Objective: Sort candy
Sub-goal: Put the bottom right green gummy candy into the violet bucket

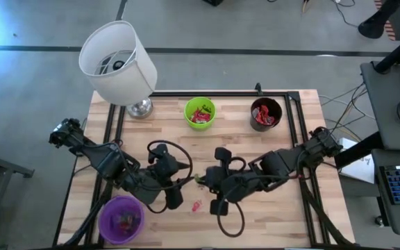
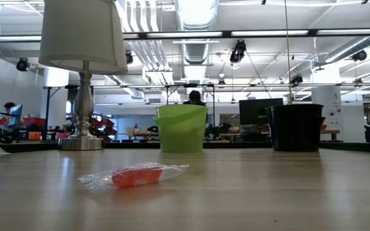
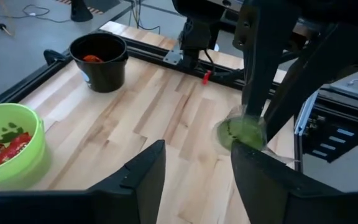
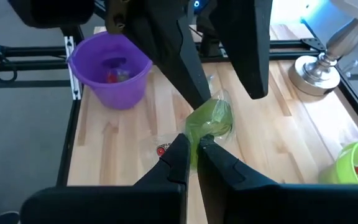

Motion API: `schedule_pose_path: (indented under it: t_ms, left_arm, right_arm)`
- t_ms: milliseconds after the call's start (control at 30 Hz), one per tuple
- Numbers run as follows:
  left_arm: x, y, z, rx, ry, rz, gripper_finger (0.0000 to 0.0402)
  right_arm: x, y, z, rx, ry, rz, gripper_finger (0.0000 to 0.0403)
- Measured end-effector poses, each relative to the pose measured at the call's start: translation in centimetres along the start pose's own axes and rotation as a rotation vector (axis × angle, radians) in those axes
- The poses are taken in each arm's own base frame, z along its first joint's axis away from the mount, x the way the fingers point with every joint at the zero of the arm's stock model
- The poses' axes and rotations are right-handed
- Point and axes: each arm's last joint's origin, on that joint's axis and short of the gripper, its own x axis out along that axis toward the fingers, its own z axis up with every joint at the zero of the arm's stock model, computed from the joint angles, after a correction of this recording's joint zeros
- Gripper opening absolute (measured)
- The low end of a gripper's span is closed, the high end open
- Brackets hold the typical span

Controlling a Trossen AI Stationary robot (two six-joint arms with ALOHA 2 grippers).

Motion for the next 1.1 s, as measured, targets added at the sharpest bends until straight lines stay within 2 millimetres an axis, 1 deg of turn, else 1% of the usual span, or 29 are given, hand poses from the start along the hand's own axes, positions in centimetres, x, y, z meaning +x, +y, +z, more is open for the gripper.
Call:
schedule_pose_path:
  t_ms: [233,400,600,800,933,1100]
  left_arm:
    - [0.0,-0.1,-0.1,0.015,0.039,-0.052,0.0148]
    - [0.0,-0.3,0.0,0.004,0.035,-0.077,0.0151]
    - [0.0,-0.9,0.8,0.013,-0.019,-0.152,0.0154]
    - [0.2,-0.7,1.0,0.031,-0.019,-0.160,0.0151]
    - [0.3,-0.6,1.1,0.037,-0.018,-0.156,0.0142]
    - [0.5,-0.3,1.1,0.069,0.004,-0.162,0.0120]
  right_arm:
    - [0.0,0.0,0.0,-0.019,0.001,0.000,0.0012]
    - [0.0,0.0,0.0,-0.022,0.002,0.000,0.0012]
    - [0.0,0.0,0.0,-0.022,0.002,0.000,0.0012]
    - [0.0,0.0,0.0,-0.021,0.001,0.000,0.0012]
    - [0.0,0.0,0.0,-0.018,0.000,0.000,0.0012]
    - [0.0,0.0,0.0,-0.018,0.000,0.000,0.0012]
